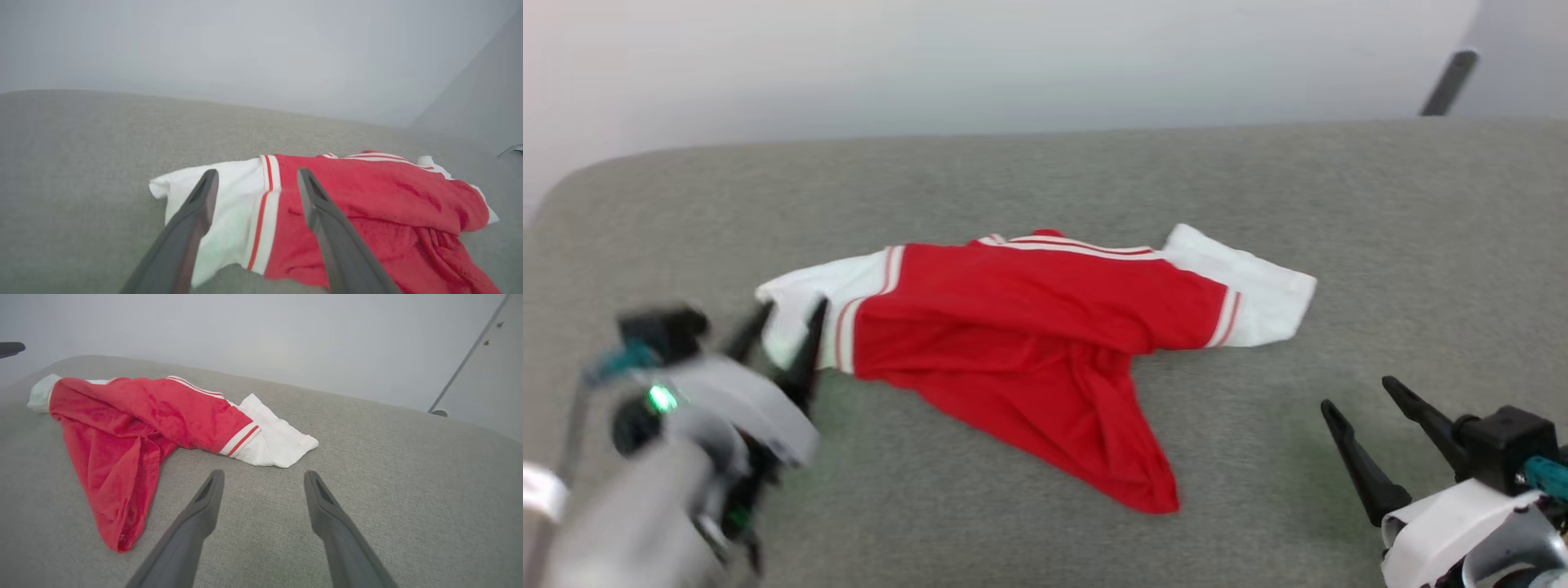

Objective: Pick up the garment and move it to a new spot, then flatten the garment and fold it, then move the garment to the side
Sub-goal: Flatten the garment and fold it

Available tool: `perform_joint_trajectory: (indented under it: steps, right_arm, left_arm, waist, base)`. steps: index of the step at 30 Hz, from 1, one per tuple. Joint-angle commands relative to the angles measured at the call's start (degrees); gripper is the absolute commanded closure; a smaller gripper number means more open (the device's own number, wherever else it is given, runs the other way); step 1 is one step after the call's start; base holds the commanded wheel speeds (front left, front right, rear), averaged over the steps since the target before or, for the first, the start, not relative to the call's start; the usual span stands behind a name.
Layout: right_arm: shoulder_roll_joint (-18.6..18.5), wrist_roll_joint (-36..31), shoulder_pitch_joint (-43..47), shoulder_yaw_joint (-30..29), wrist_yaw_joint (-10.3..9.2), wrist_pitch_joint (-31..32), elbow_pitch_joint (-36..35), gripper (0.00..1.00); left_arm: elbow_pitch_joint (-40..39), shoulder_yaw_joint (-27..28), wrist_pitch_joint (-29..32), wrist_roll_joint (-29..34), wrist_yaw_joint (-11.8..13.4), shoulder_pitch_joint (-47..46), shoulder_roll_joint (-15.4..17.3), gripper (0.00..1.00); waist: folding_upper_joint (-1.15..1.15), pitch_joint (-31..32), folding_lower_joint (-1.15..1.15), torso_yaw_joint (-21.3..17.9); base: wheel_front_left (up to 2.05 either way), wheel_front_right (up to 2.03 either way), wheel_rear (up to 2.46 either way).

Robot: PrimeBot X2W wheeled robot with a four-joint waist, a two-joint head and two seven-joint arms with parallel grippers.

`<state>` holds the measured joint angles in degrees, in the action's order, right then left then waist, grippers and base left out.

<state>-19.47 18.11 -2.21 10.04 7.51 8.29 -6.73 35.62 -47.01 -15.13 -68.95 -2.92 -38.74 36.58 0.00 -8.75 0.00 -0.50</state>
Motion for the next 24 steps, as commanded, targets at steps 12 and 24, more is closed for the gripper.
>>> perform_joint_trajectory:
  steps: [12, 24]
  right_arm:
    - [-15.3, 8.9, -14.0, 13.8, -0.05, 11.6, 6.3, 0.00]
    - [-24.1, 19.0, -34.1, 29.6, -0.05, 19.3, 17.1, 0.00]
  left_arm:
    - [-27.4, 27.2, 0.0, 33.6, 8.3, 30.2, -15.8, 0.00]
    - [-29.8, 36.5, 0.0, 44.1, 3.7, 33.4, -22.8, 0.00]
  waist:
    - [0.00, -2.4, 0.00, 8.9]
    - [0.00, -6.8, 0.00, 12.7]
  base:
    - [0.00, 0.00, 0.00]
    - [0.00, 0.00, 0.00]
